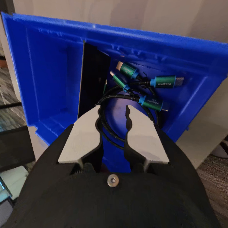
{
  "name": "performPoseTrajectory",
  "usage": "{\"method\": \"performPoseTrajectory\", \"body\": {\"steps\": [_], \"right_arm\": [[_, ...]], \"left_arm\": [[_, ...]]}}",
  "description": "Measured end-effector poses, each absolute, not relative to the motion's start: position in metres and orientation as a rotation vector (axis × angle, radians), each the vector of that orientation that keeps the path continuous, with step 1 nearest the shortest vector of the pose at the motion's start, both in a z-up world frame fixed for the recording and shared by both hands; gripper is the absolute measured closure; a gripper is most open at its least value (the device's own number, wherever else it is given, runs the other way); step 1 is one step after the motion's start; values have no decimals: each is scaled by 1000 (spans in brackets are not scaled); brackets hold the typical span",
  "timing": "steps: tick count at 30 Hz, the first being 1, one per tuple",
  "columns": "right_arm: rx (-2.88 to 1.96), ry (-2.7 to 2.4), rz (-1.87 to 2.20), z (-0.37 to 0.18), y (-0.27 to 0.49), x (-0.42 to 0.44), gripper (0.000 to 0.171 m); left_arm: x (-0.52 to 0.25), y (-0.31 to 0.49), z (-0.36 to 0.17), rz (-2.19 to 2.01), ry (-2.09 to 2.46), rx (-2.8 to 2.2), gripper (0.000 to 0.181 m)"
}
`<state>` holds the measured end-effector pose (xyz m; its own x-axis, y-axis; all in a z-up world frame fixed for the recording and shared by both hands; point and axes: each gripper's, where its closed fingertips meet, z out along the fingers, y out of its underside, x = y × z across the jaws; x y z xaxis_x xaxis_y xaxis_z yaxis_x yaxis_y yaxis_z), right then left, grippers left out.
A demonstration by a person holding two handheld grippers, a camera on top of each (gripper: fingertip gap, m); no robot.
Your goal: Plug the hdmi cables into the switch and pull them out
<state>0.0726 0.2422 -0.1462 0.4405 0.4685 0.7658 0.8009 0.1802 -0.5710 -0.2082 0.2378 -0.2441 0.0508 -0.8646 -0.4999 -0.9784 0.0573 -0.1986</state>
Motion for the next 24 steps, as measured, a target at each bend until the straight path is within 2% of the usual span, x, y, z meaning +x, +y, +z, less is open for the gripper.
{"method": "performPoseTrajectory", "body": {"steps": [7,10,11,18,24], "right_arm": [[-1461,-1184,-310,-147,243,75,158],[-1443,-1193,-308,-146,242,72,158],[-1437,-1196,-311,-146,242,71,158],[-1414,-1203,-312,-144,240,68,158],[-1399,-1200,-306,-142,240,69,158]], "left_arm": [[-199,235,-266,463,2017,-1599,142],[-194,236,-277,475,2019,-1542,151],[-191,238,-278,476,2005,-1516,164],[-183,245,-268,480,1932,-1467,181],[-184,248,-245,454,1834,-1484,181]]}}
